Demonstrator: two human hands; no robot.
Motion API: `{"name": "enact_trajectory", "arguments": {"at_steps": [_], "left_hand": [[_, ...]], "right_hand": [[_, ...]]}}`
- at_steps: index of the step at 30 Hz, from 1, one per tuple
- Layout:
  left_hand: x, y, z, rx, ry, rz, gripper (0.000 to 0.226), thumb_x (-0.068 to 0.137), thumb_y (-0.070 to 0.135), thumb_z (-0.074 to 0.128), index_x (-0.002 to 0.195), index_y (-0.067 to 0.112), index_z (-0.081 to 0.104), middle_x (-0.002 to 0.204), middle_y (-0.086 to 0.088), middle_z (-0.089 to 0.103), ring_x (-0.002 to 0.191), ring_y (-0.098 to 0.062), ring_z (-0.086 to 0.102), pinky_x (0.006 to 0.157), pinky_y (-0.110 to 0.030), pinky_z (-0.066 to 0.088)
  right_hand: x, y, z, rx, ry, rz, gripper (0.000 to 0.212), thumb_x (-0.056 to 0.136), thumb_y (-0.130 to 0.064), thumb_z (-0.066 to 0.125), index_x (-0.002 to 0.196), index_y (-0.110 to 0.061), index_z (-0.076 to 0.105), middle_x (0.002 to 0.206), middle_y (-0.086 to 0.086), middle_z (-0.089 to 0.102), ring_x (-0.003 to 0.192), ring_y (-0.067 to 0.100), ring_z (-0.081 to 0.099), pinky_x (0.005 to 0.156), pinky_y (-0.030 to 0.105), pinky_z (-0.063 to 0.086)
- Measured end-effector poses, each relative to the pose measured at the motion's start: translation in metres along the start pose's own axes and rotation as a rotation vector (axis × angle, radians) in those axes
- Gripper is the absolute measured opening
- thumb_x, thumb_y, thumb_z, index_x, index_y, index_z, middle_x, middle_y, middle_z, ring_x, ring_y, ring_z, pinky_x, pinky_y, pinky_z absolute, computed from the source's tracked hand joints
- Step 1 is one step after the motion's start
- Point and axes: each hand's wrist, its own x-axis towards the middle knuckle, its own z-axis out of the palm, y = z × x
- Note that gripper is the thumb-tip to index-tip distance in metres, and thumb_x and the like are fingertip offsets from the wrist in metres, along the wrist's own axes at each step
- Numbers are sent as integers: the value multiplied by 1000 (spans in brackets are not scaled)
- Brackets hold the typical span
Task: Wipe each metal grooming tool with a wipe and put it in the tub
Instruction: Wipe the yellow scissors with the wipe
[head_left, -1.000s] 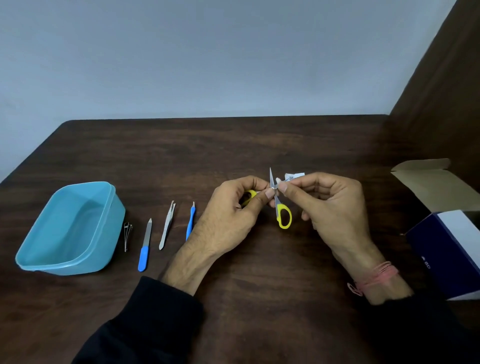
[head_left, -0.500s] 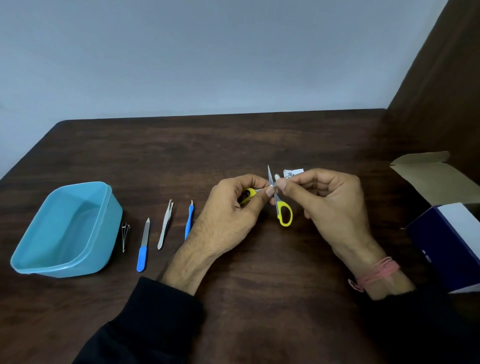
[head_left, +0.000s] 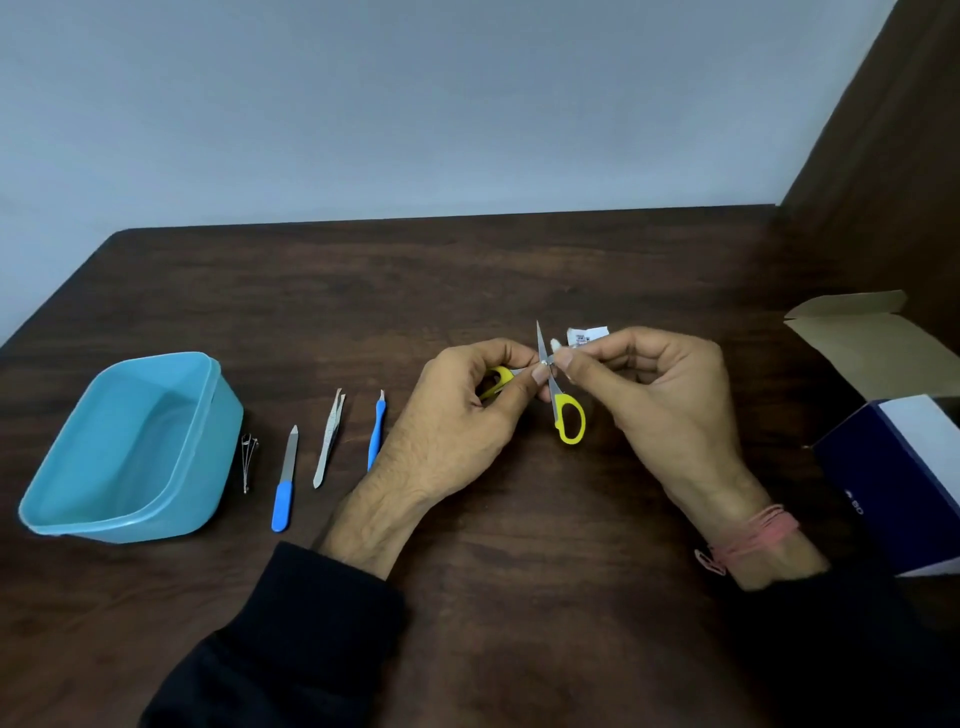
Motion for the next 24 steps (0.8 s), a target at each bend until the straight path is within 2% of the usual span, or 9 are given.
{"name": "enact_trajectory", "arguments": {"at_steps": [2,4,7,10,12,14,16,21,24], "left_hand": [[0,0,0,0,-1,-4,21,111,32,70,95,27,81,89,8,82,75,-15,70,77,-36,56],[0,-2,0,-9,-7,1,20,111,33,70,95,28,80,90,7,82,82,-24,75,82,-43,61],[2,-3,0,0,-7,6,21,111,35,69,95,29,80,92,5,83,87,-31,76,88,-54,62],[1,-1,0,-18,-5,-9,19,111,34,70,96,29,81,93,7,83,84,-24,76,87,-47,62],[1,-1,0,-16,7,-15,20,111,36,71,95,29,81,89,5,82,74,-22,70,76,-42,59],[1,0,1,-1,16,-6,21,110,35,71,93,29,81,86,5,81,69,-21,64,71,-39,55],[1,0,2,3,17,3,21,110,35,71,92,29,80,87,4,81,71,-24,66,76,-43,57],[1,-2,2,-3,13,-11,19,110,34,70,95,28,80,90,3,82,80,-29,73,81,-45,59],[2,-1,2,-1,10,-22,19,111,34,70,95,29,81,91,3,82,84,-32,73,83,-45,59]], "right_hand": [[2,2,-1,-37,12,-21,12,89,-13,93,86,-7,83,78,1,83,66,8,77,64,20,57],[0,0,1,-34,-42,-28,10,90,-11,91,86,-9,83,79,0,84,71,13,81,68,24,61],[0,-1,0,-44,-12,-35,11,89,-10,92,84,-10,82,76,-4,83,68,6,79,66,21,58],[-1,-3,0,-32,-36,-22,10,90,-9,91,85,-8,83,78,-1,84,72,13,82,68,22,61],[2,-4,1,-44,19,-30,10,89,-12,93,86,-9,84,83,1,85,77,18,83,73,30,64],[3,-3,0,-37,29,-26,11,89,-9,93,84,-10,83,81,-4,84,74,10,81,71,27,61],[-1,-6,2,-29,20,-27,13,89,-7,92,82,-10,82,77,-7,83,69,4,79,68,19,59],[0,-4,2,-23,21,-28,11,90,-8,91,85,-7,82,78,-7,83,70,4,79,69,19,59],[3,0,-1,-38,49,-36,12,89,-14,93,85,-9,83,82,-4,84,73,8,80,71,25,60]]}}
